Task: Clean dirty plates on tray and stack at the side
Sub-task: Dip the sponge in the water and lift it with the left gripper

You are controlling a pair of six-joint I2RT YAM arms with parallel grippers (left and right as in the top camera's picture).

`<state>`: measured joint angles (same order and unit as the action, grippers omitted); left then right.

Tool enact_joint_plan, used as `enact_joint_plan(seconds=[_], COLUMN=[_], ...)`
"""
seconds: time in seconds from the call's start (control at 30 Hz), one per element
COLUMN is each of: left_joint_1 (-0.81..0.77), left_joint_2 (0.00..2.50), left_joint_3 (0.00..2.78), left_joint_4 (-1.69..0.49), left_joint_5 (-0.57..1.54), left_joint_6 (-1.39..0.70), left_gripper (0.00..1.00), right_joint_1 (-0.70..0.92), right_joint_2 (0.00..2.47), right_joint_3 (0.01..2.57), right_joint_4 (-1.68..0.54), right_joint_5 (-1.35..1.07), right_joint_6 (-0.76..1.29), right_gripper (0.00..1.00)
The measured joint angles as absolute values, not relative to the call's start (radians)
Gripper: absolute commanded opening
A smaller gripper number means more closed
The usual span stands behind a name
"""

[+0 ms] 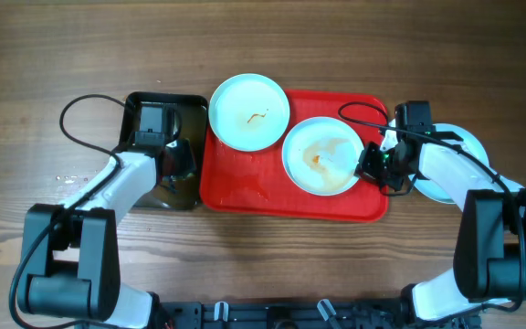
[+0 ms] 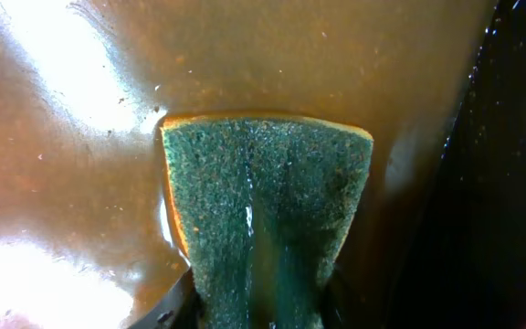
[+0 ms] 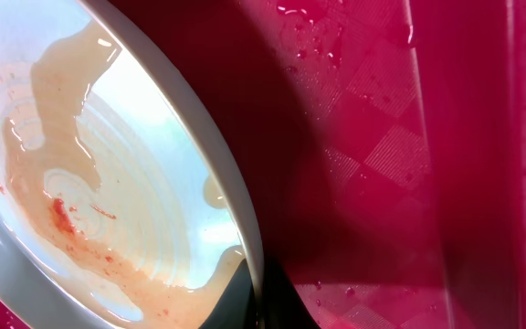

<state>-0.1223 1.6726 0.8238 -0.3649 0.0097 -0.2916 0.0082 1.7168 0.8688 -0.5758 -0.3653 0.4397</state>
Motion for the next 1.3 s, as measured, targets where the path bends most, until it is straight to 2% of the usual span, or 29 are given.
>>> enact_joint_plan(seconds=[0.03, 0.43, 0.63, 0.93, 1.07, 1.3], left_joint_1=[-0.122, -0.122, -0.122, -0.122, -0.122, -0.122], left_joint_2=[1.676, 1.669, 1.494, 1.411, 1.411, 1.358], left_joint_3=[0.826, 0.829, 0.828, 0.828, 0.828, 0.825], left_joint_4=[-0.365, -0.361, -0.359, -0.419, -0.418, -0.249], left_joint_5=[0.01, -0.004, -0.032, 0.049, 0.055, 0.043], left_joint_6=[-0.295, -0.298, -0.298, -0.298, -0.297, -0.221], left_gripper=[0.04, 0.04, 0.04, 0.04, 0.04, 0.04], right_joint_1=[0.008, 0.008, 0.012, 0.154, 0.163, 0.163], right_joint_2=[1.717, 1.717, 1.717, 1.717, 1.717, 1.717], right_joint_3=[0.869, 0.869, 0.869, 0.869, 0.869, 0.869], right_joint_4=[-0.576, -0.576, -0.58, -0.587, -0.587, -0.587], right_joint_5=[-0.365, -0.365, -0.366, -0.366, -0.366, -0.366], right_joint_6=[0.44, 0.44, 0.398, 0.334, 0.334, 0.334], right_gripper=[0.04, 0.04, 0.04, 0.04, 0.04, 0.04])
